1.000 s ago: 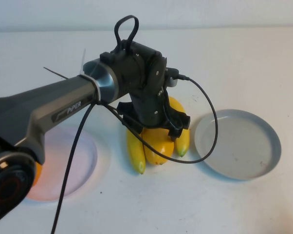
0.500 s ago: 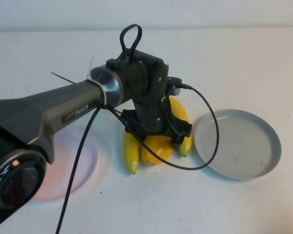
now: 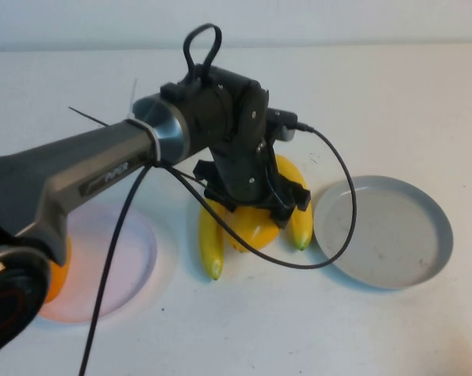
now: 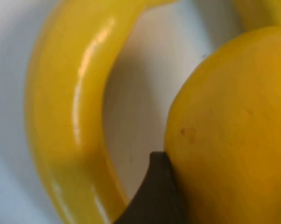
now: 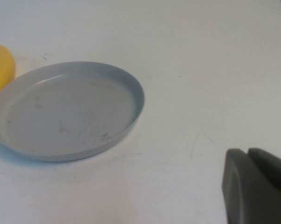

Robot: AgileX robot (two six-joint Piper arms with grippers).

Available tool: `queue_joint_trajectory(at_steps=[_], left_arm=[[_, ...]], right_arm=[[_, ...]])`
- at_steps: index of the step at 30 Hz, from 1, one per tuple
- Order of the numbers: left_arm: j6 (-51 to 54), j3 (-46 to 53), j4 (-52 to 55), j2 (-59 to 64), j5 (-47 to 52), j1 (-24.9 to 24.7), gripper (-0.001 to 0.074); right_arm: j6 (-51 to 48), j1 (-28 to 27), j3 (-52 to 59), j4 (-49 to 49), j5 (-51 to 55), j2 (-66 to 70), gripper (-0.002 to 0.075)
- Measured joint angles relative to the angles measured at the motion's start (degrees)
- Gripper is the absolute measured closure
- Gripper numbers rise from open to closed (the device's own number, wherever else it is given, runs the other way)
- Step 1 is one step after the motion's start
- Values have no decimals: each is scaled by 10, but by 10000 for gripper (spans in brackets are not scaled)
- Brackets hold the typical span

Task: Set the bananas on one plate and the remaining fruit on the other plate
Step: Put one type of fruit in the left plate

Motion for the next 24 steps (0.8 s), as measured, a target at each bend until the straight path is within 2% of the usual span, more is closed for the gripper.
queue_joint_trajectory(at_steps=[4, 7, 11, 17, 24], left_arm=[[2, 0, 17, -57, 17, 1, 185], [3, 0, 38, -93, 71, 9, 185], [4, 9, 62, -126, 125, 44, 185], [4, 108, 78, -169, 131, 99, 185], [3, 216, 78, -174, 101, 134, 185]], right_arm=[[0, 0, 0, 0, 0, 0, 743], [0, 0, 0, 0, 0, 0, 743], [0, 0, 0, 0, 0, 0, 743], [0, 0, 0, 0, 0, 0, 743], [0, 0, 0, 0, 0, 0, 743]])
